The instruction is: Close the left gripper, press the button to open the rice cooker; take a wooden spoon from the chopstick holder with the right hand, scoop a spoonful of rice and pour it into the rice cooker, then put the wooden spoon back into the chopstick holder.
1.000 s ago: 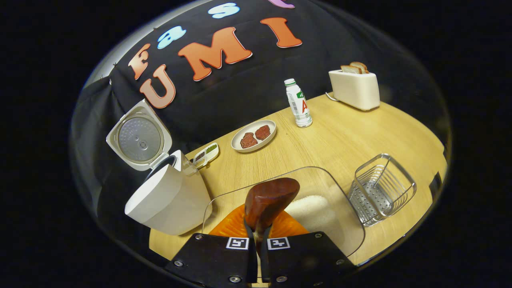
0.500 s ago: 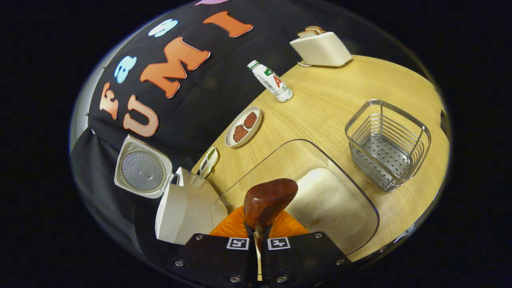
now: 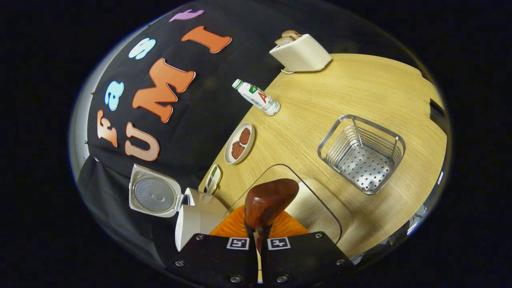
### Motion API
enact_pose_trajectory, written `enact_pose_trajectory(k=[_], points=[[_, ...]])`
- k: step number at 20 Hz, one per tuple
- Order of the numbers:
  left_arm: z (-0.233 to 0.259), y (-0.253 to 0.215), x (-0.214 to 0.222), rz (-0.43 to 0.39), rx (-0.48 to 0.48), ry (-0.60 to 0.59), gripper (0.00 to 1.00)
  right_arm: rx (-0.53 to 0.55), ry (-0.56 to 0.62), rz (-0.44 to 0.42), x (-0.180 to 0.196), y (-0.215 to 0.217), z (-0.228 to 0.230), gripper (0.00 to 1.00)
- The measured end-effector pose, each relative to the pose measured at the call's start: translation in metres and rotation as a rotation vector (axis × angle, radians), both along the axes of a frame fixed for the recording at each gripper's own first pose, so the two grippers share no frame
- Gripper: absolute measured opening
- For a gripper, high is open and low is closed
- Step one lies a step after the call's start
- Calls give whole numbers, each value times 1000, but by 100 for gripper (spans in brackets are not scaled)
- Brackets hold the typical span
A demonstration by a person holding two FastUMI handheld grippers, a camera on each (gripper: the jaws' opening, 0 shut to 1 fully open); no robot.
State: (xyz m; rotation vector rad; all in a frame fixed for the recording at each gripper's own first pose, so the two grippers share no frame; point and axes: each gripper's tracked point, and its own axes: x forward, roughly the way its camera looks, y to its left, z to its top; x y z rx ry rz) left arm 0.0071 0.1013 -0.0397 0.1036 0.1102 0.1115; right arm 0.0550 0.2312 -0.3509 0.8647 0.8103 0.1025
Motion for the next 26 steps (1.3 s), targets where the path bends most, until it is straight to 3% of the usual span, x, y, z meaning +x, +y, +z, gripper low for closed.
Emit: enact_pose_trajectory(k=[4, 14, 26], points=[[0, 0, 2, -4, 1, -3, 99, 72, -4, -47, 9, -4, 25, 2], [-1, 5, 2, -4, -12, -3, 99, 131, -28, -38, 21, 15, 76, 2], [-8, 3, 11, -47, -42, 19, 99, 200, -70, 17, 52, 87, 131, 2]])
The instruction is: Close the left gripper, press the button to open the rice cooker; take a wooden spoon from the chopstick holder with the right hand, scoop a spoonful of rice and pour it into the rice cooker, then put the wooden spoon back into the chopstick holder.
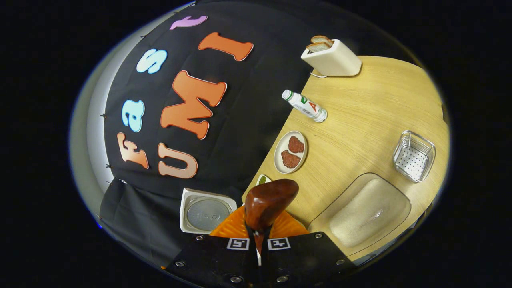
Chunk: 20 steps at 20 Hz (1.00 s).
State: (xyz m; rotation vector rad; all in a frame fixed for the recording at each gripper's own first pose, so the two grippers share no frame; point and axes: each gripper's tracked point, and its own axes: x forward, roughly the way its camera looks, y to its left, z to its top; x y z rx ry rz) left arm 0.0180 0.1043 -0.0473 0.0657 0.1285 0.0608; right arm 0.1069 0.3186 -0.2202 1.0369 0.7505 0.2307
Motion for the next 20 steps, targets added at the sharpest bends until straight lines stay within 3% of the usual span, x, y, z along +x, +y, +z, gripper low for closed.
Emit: enact_pose_trajectory(k=[13, 20], points=[[-10, 13, 25, -8, -11, 23, 98, 1, -28, 97, 49, 112, 16, 2], [-14, 26, 36, 12, 6, 27, 100, -107, -125, 142, 77, 161, 30, 0]])
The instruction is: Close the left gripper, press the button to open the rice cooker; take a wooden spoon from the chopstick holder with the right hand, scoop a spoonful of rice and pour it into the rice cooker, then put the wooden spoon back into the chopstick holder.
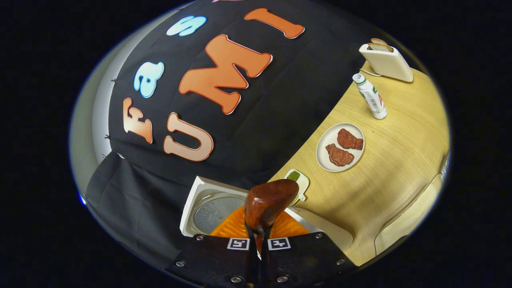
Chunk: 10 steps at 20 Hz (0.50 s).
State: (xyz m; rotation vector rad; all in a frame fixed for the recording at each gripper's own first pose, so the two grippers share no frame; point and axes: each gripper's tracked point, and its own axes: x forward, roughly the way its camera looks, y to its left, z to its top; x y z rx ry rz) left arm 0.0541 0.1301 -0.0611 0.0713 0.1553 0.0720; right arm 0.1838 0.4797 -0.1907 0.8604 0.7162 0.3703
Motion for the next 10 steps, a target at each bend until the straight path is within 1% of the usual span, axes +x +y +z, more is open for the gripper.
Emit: enact_pose_trajectory(k=[1, 2, 4, 5, 6, 10], points=[[-1, 2, 1, 2, -3, 0, 100, -16, -13, 9, 1, 7, 1, 2], [-1, 2, -1, 2, -6, 2, 100, -32, -27, 18, 3, 13, 1, 3], [-3, 4, -1, 3, -14, 6, 100, -66, -56, 32, 4, 23, 2, 2], [-5, 6, 0, 3, -17, 7, 100, -86, -69, 38, 4, 27, 2, 0], [-6, 6, -1, 3, -19, 8, 100, -101, -80, 43, 4, 30, 1, 2], [-8, 9, 0, 5, -20, 10, 100, -142, -120, 71, 2, 40, 1, 2]])
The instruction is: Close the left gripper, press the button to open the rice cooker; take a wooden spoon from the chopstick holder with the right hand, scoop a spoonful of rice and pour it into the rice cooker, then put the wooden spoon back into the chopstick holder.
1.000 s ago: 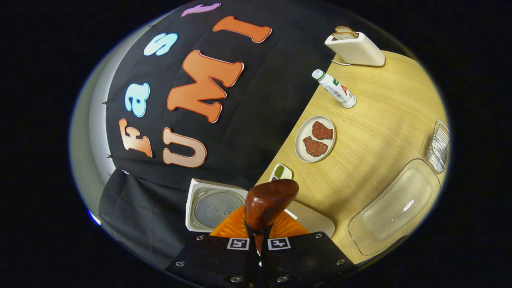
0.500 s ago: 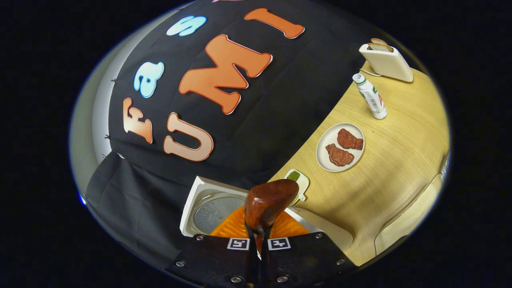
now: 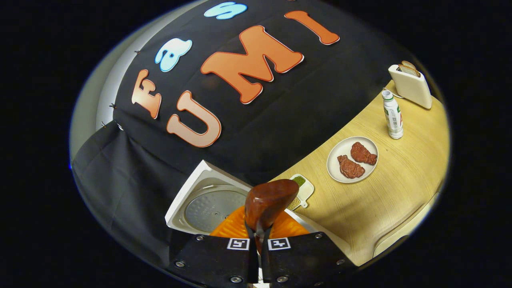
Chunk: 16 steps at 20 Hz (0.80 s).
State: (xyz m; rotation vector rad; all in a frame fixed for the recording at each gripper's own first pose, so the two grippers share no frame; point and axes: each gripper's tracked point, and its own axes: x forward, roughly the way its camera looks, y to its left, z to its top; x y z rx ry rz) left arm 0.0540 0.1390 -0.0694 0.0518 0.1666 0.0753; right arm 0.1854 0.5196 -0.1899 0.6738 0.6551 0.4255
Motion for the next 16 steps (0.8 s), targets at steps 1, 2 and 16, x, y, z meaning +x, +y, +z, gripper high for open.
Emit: enact_pose_trajectory(k=[1, 2, 16], points=[[0, 0, 0, 1, -1, 0, 100, -15, -14, 5, 0, 2, 0, 2], [-1, 0, 0, 2, -3, 1, 100, -32, -30, 11, 0, 2, 1, 2], [-6, 1, 1, -2, -8, 10, 100, -210, -224, 116, -8, 22, 11, 2]])
